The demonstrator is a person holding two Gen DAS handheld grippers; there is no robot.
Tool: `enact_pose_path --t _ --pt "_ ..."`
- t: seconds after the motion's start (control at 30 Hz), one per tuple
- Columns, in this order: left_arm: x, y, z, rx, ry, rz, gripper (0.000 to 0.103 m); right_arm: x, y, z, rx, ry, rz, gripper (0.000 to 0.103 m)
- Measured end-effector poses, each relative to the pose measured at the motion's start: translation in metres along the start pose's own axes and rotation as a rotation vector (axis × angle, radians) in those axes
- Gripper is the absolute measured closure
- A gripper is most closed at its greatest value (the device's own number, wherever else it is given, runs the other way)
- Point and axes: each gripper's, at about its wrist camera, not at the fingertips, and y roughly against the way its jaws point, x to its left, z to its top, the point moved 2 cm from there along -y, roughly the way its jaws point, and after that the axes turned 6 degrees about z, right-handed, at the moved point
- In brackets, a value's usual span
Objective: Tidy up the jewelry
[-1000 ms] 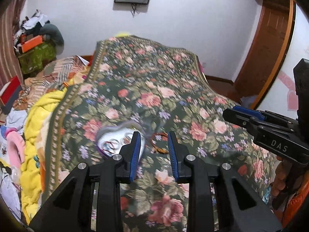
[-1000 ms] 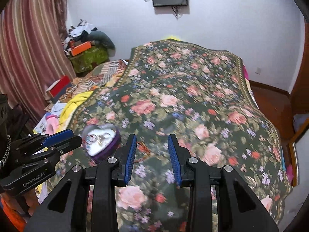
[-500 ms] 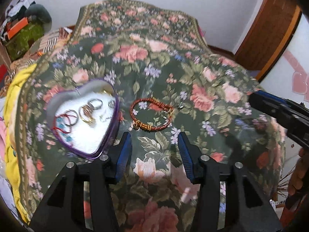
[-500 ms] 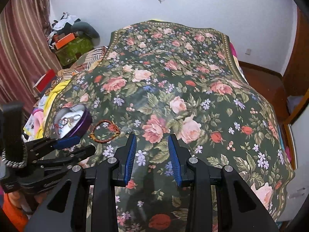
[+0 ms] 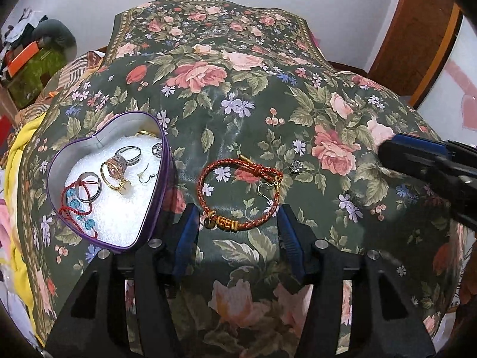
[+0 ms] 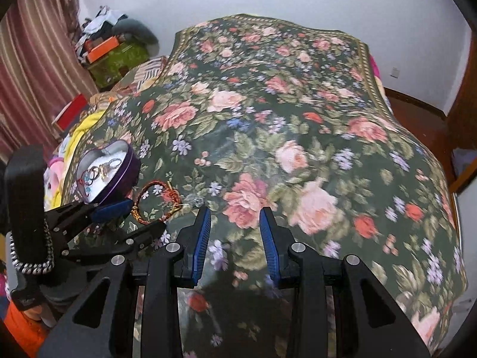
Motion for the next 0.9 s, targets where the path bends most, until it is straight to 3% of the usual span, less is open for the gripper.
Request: enact_pose_path --t 0.33,0.57,0.63,0.67,0.9 --pt "0.015 0.012 -0.006 0.002 0.035 -0.062 0.049 0.018 -0.051 0.007 0.130 0.080 0.015 0.072" --pt "0.018 0.014 -0.010 -0.004 0.043 -0.086 0.049 0.025 -0.067 0.007 0.145 0.128 -0.022 0.073" --pt "0.017 0.014 -0.010 -0.005 0.041 -0.085 0.049 0.027 -0.066 0.007 0.134 0.138 -0.028 0.083" --pt "0.017 0.014 -0.010 -0.005 0.041 -0.086 0.049 0.027 -0.066 0.007 0.136 0.141 -0.022 0.094" --pt "0.017 0.015 -0.010 0.005 0.044 -0.086 0.049 0.030 -0.052 0.012 0.079 0.133 -0.007 0.094"
